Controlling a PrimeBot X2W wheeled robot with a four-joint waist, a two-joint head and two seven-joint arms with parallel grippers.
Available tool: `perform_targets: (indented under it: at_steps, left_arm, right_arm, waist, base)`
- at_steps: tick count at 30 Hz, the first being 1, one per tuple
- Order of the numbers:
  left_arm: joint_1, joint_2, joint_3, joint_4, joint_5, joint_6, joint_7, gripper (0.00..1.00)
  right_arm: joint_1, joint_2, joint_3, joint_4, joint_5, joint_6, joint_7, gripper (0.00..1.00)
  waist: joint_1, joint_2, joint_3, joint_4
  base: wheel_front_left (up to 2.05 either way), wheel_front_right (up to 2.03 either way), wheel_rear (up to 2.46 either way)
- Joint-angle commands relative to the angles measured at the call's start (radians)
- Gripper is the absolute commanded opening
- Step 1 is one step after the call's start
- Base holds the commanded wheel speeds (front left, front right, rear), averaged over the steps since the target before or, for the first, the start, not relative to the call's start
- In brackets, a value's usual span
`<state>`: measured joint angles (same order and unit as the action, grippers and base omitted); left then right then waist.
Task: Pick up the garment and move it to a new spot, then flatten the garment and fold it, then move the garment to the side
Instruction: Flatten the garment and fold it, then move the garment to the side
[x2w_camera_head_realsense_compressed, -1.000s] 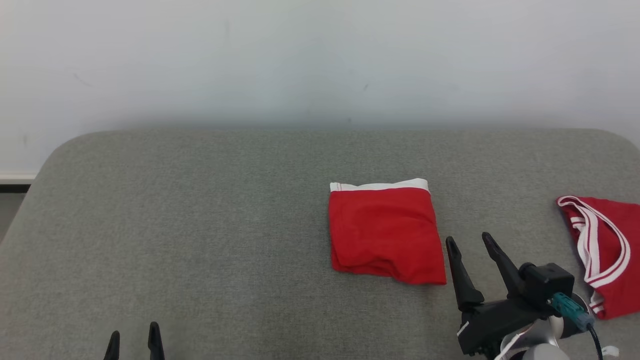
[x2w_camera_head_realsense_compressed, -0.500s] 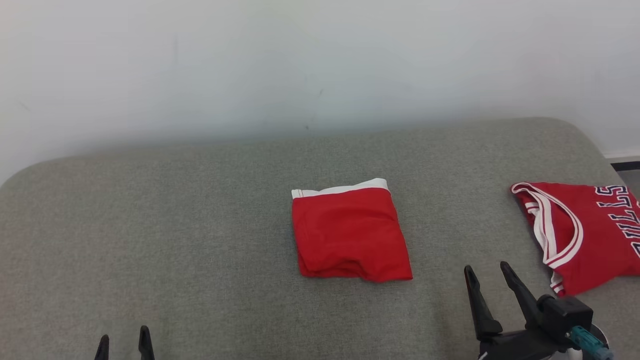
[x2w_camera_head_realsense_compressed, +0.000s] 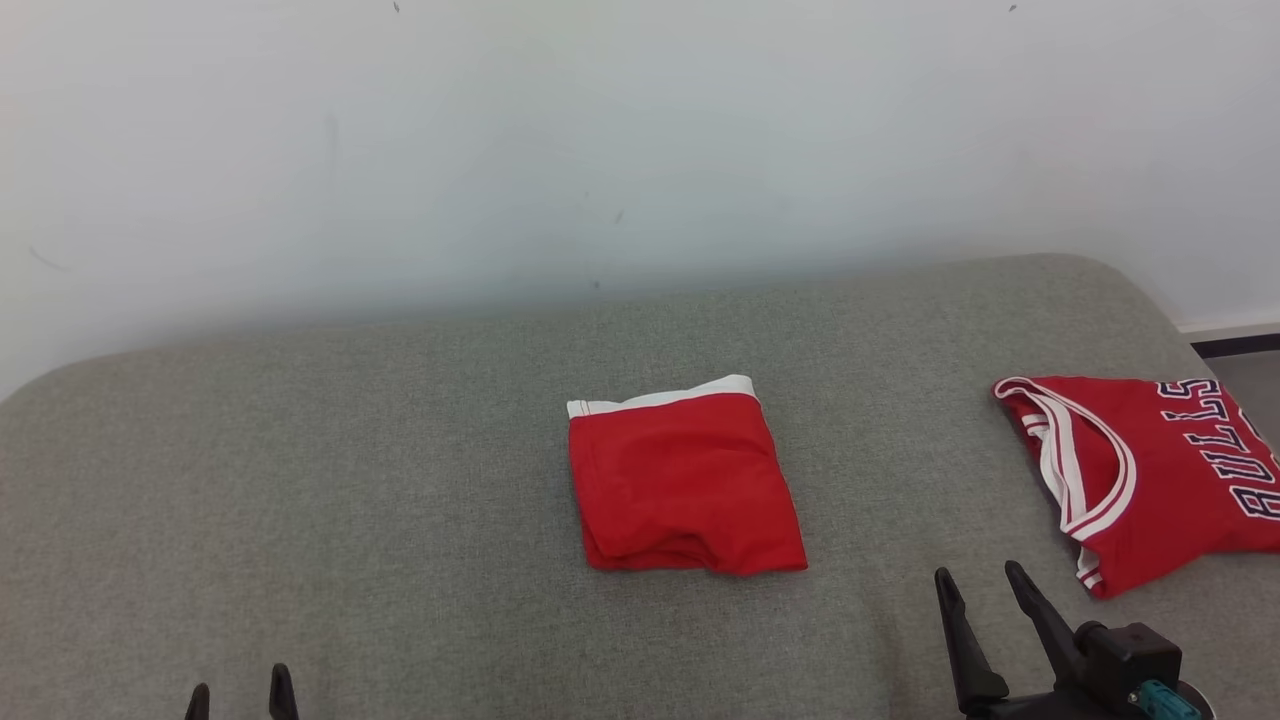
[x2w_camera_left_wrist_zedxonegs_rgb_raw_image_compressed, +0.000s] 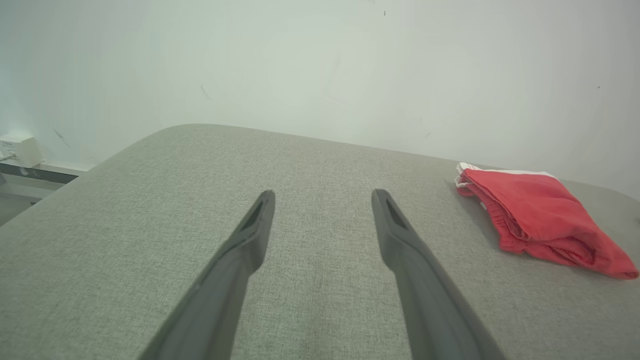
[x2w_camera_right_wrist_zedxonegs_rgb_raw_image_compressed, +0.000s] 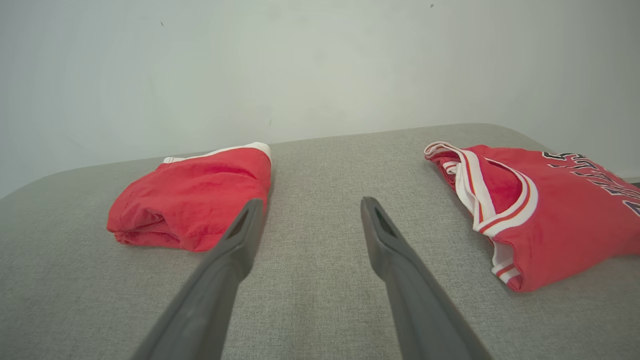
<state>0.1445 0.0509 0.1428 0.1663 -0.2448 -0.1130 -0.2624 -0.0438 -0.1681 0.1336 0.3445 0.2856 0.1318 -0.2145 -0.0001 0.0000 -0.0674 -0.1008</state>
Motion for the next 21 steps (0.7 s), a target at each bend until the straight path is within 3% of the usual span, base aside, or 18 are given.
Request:
perform_targets:
  at_steps: [1, 21]
  left_arm:
    - [0.016, -0.001, 0.001, -0.001, 0.007, 0.006, -0.003, 1.00]
    - [0.038, -0.001, -0.025, 0.004, 0.004, 0.016, -0.003, 1.00]
  right_arm:
    - [-0.007, 0.001, 0.004, 0.004, 0.002, -0.003, -0.007, 1.00]
    - [-0.024, 0.007, 0.025, 0.033, 0.033, -0.003, -0.019, 1.00]
  waist:
    - [0.0001, 0.0000, -0.002, 0.000]
    - [0.0001, 0.0000, 0.001, 0.020]
  base:
    - [0.00, 0.00, 0.00]
    - [0.00, 0.00, 0.00]
